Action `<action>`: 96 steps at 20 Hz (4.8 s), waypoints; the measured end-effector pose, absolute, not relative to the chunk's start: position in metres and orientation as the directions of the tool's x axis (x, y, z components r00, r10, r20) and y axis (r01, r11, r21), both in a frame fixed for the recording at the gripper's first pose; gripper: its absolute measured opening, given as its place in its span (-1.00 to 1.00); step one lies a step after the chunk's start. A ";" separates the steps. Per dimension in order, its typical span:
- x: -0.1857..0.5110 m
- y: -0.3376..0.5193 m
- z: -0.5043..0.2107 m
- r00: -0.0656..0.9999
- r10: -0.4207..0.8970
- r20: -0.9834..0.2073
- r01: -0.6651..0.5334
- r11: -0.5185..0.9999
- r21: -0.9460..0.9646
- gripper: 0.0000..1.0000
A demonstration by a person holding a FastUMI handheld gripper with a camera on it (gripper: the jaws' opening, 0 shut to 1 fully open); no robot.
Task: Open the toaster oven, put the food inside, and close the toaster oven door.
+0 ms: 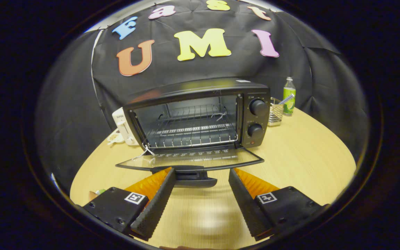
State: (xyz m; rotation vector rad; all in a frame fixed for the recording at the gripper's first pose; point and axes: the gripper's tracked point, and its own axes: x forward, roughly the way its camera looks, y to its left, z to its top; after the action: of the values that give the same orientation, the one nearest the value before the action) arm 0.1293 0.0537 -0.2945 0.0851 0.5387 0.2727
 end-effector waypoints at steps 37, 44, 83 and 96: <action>-0.028 0.179 -0.286 0.203 0.706 -0.678 -0.535 0.660 0.528 0.74; -0.033 0.201 -0.295 0.090 0.722 -0.686 -0.398 0.658 0.640 0.10; 0.240 0.112 -0.247 0.923 0.381 -0.058 -0.072 0.318 0.945 -0.26; 0.308 0.141 -0.274 0.892 0.394 -0.222 -0.009 0.507 0.862 0.00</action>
State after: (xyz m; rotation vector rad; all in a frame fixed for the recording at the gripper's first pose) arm 0.3082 0.1415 -0.2741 1.0175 0.4204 0.2517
